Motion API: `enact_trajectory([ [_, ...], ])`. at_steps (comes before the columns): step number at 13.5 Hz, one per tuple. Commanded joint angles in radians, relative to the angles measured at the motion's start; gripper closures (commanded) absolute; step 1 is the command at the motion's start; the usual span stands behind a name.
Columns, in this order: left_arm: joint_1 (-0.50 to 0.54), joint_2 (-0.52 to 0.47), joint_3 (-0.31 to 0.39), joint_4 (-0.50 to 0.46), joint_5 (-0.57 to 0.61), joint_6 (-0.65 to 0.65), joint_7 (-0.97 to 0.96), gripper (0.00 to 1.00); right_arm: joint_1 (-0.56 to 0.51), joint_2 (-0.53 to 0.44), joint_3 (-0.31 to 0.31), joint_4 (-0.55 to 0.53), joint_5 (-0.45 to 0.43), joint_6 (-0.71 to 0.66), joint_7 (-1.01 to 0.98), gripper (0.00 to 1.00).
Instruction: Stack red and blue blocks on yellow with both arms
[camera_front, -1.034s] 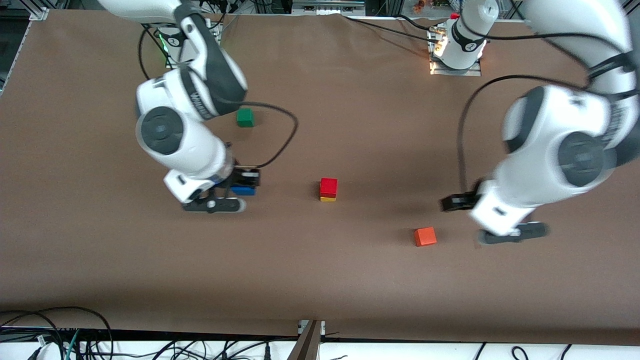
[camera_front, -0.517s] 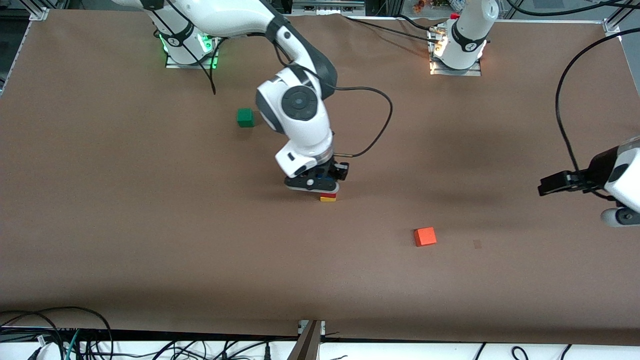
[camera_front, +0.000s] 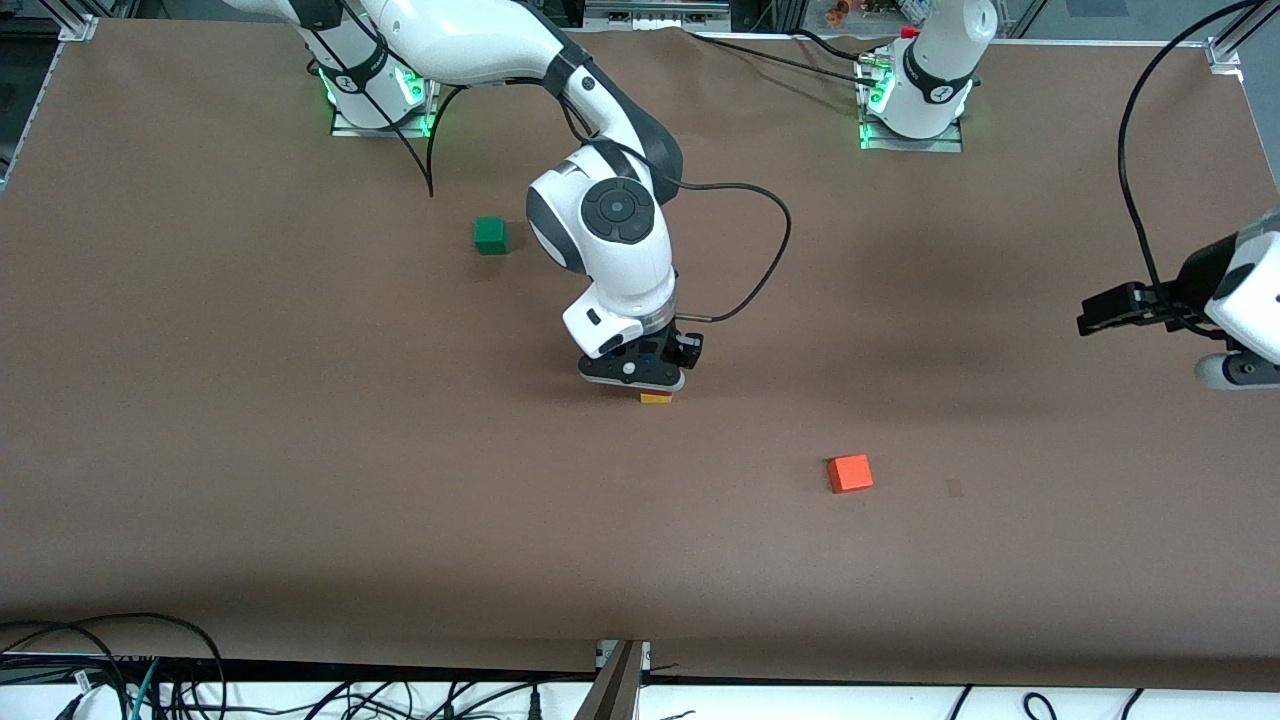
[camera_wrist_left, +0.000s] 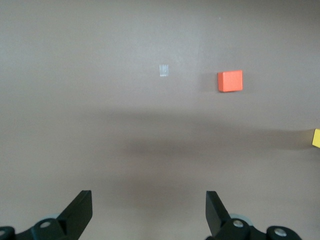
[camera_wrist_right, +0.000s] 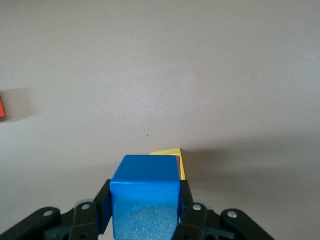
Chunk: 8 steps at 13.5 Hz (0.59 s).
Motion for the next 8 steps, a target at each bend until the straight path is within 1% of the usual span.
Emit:
enact_trajectory([
  [1,0.001,-0.058,-0.002,-0.094,0.017,0.036,0.008,0.0,0.004,0.019,0.004,0.027,-0.023,-0.007,0.01,0.72],
  [5,0.006,-0.039,-0.011,-0.084,0.012,0.039,0.007,0.0,0.011,0.019,0.004,0.024,-0.023,-0.016,0.01,0.7],
  [7,0.004,-0.039,-0.012,-0.083,0.01,0.039,0.005,0.0,0.018,0.019,0.004,0.022,-0.023,-0.016,0.013,0.66],
  [8,0.004,-0.039,-0.012,-0.083,0.01,0.039,0.005,0.0,0.019,0.019,0.004,0.022,-0.023,-0.016,0.013,0.62],
])
